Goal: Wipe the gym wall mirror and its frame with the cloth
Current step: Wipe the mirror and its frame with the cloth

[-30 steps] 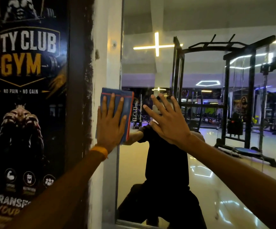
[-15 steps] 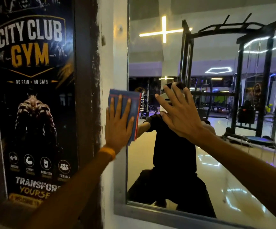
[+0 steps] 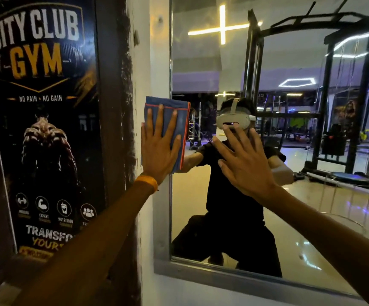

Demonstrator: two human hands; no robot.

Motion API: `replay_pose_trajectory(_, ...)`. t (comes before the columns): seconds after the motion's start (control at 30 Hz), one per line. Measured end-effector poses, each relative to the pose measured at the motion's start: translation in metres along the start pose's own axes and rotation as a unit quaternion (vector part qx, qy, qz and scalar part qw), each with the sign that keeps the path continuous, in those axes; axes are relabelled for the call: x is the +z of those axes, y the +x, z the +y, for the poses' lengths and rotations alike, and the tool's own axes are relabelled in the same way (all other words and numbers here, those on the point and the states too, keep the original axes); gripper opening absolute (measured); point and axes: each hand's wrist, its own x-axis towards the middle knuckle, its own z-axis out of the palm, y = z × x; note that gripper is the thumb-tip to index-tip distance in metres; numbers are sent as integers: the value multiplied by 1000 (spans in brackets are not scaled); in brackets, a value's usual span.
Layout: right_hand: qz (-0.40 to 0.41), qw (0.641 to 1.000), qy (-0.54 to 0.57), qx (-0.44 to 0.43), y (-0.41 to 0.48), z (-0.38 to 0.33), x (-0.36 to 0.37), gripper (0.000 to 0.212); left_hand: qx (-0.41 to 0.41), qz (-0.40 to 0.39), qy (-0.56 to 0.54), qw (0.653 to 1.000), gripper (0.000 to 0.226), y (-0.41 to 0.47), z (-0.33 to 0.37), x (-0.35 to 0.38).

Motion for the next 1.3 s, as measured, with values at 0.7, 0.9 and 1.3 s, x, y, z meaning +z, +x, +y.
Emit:
replay_pose_trajectory(0.7,20,998,-42,-45,54,19,-15,61,11,-34,13,999,72,-46,-1,1)
replay_pose_trajectory(0.9,6,998,-48,-47,109,50,-39,66,31,28,30,999,70,115,3,-24)
replay_pose_trajectory(1.3,8,998,-28,-63,150,55,-48,68,65,3,13,998,71,105,-7,-27)
